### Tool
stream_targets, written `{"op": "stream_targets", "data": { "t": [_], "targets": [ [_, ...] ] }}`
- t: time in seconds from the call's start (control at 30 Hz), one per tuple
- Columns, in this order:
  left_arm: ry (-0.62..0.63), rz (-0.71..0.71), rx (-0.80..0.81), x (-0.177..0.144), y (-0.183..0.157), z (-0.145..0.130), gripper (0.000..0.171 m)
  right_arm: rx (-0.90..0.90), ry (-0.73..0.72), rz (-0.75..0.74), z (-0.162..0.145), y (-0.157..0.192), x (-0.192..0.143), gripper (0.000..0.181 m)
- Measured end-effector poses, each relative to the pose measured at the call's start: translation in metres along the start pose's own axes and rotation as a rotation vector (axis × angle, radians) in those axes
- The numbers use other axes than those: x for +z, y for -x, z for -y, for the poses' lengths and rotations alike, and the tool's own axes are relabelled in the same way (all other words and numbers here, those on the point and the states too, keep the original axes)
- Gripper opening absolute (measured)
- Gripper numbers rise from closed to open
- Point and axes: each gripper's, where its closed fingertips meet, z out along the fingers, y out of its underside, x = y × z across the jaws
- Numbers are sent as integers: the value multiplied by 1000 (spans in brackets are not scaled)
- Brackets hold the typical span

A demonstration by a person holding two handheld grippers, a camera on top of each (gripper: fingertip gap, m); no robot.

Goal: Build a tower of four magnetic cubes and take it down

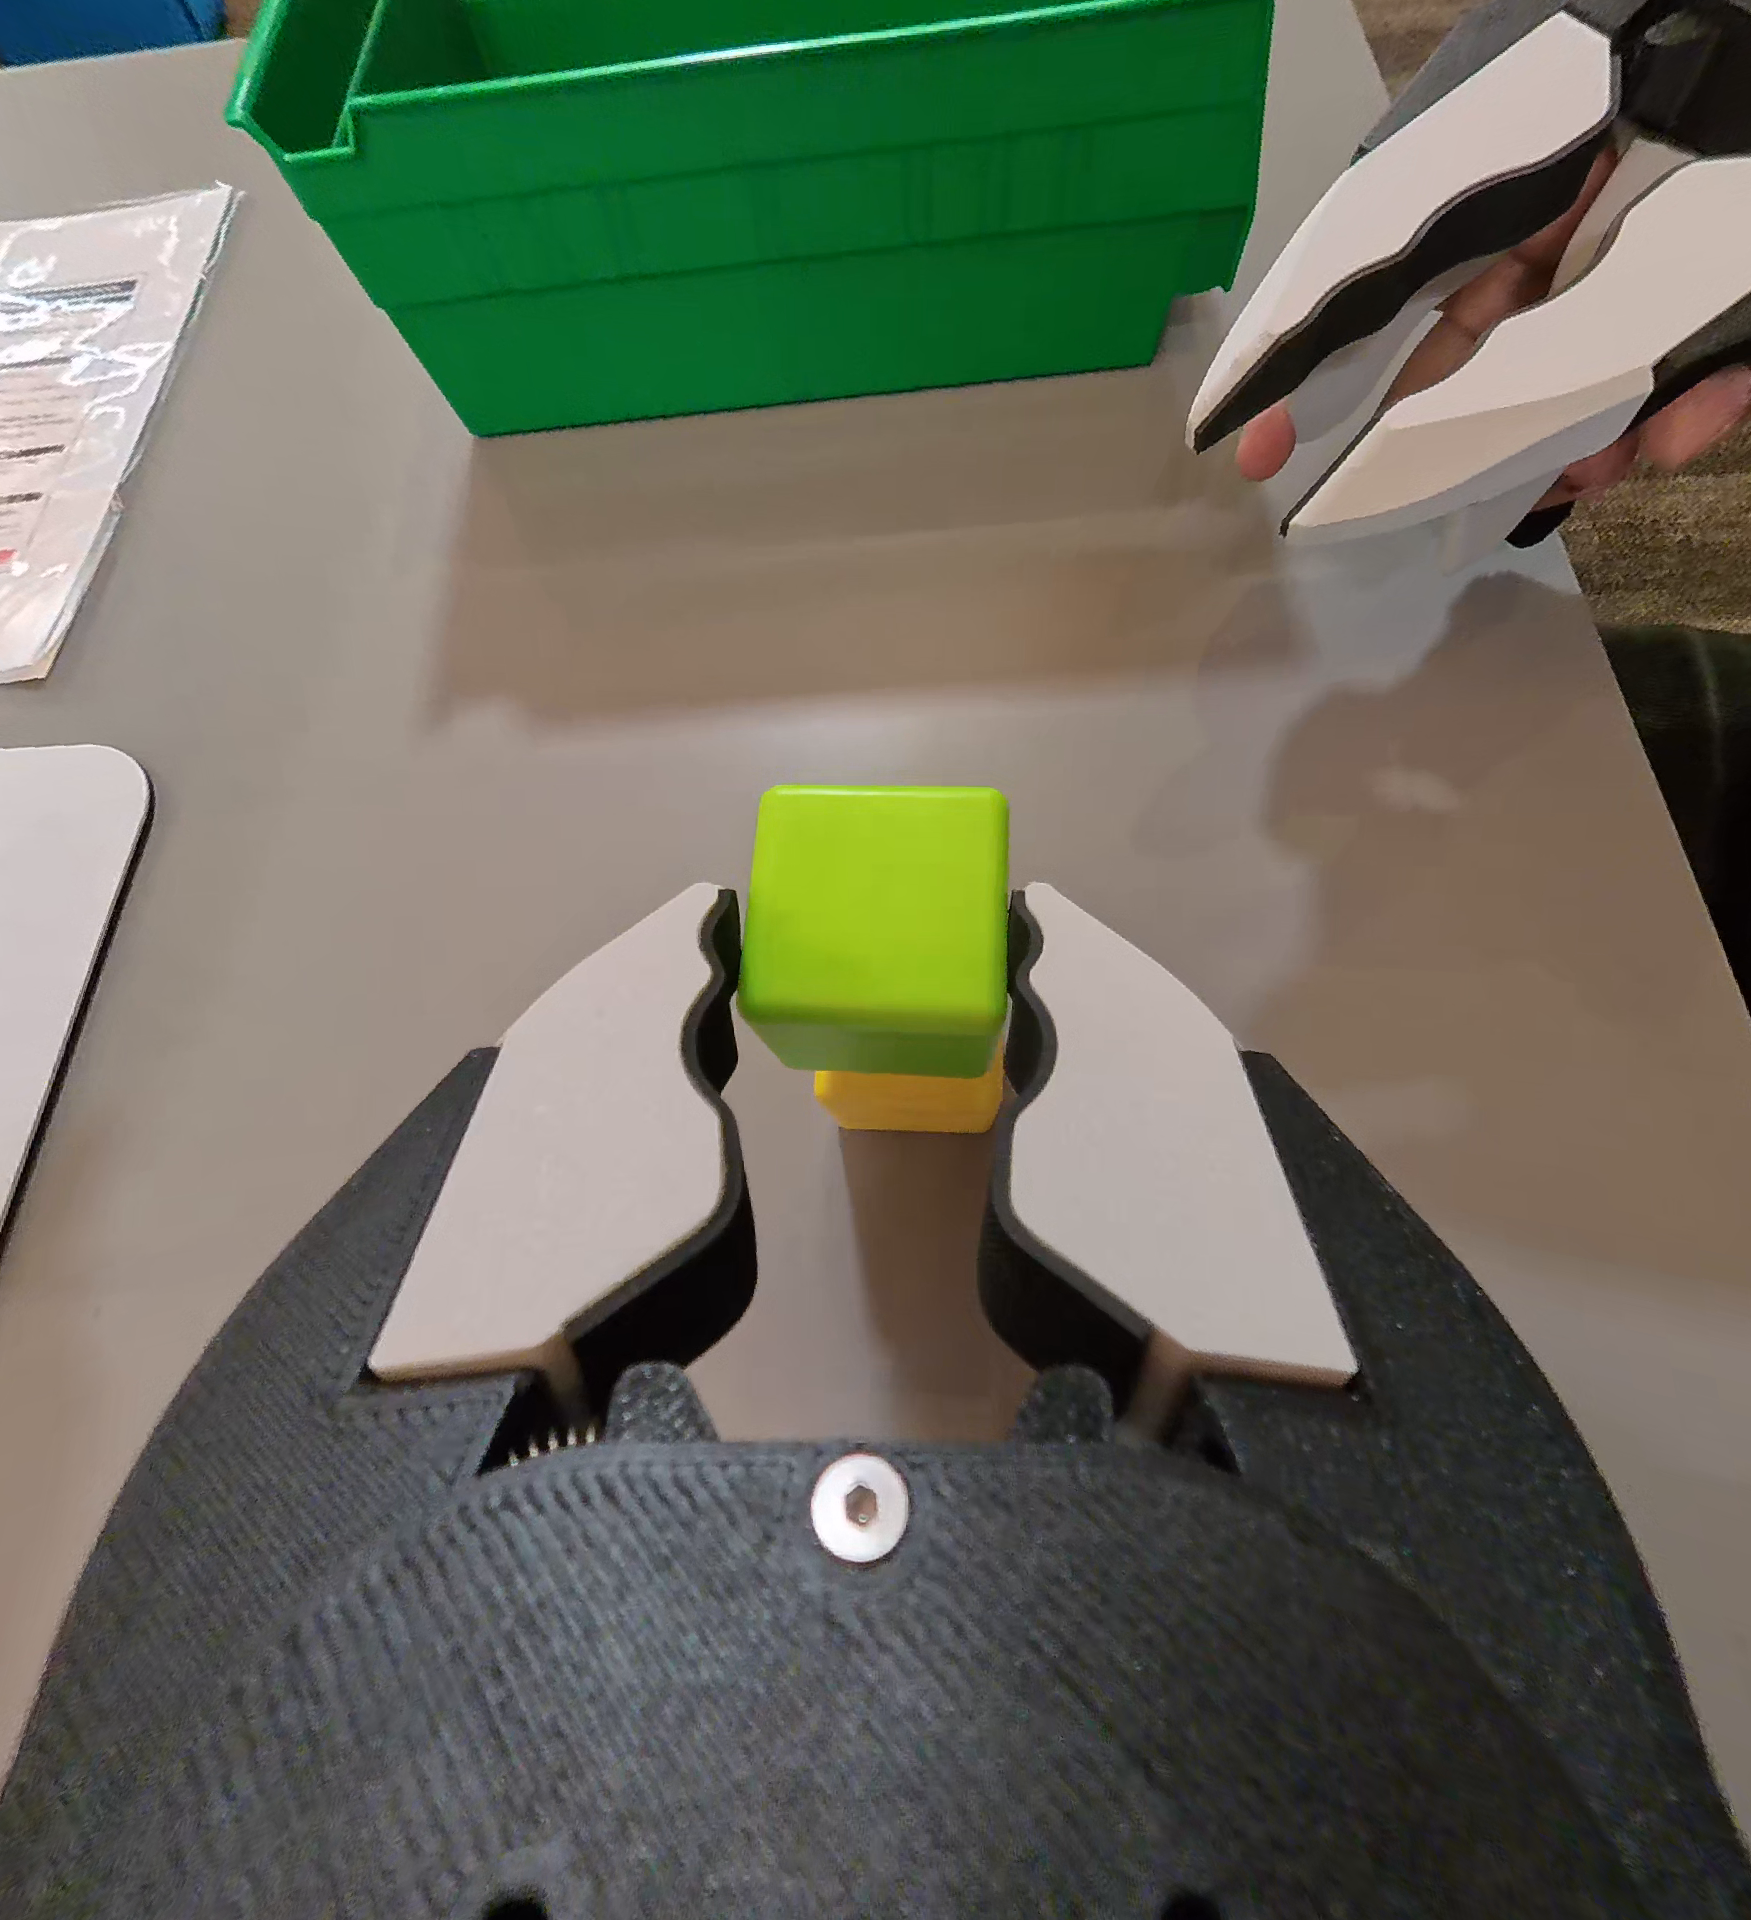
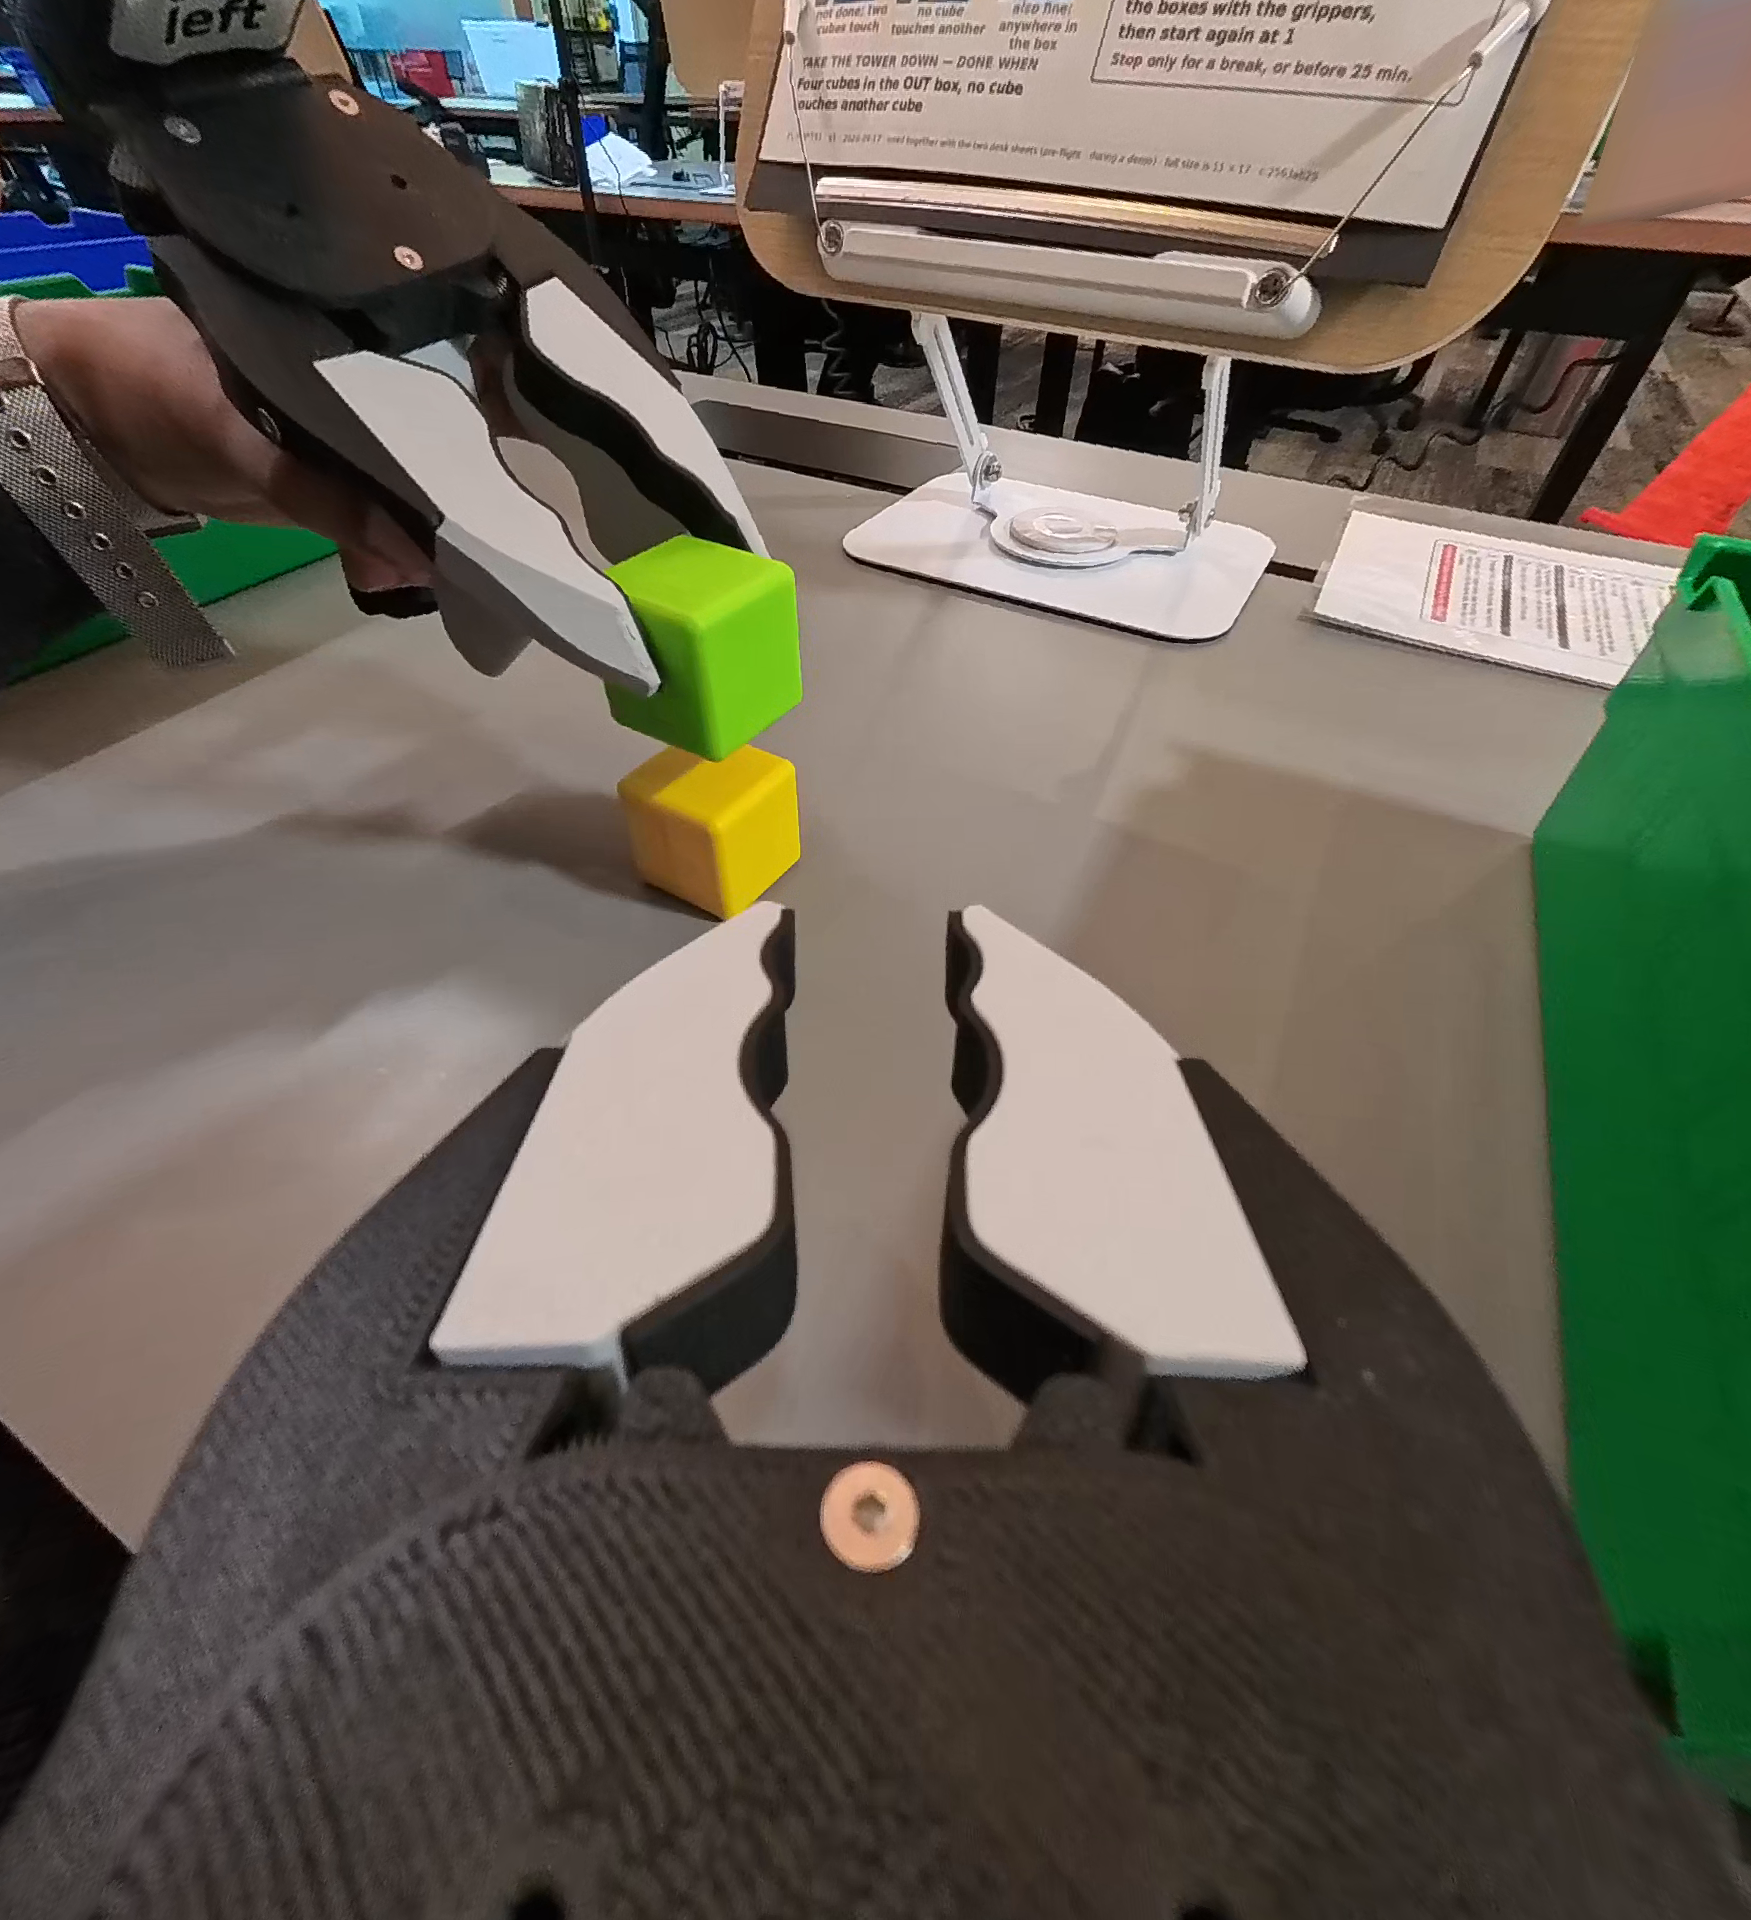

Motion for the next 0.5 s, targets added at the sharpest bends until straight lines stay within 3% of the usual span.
{"op": "stream_targets", "data": {
  "t": [0.5],
  "targets": [
    [0,-40,-1,3,-5,-6,50,4,5,-5,-1,-2,0,28]
  ]
}}
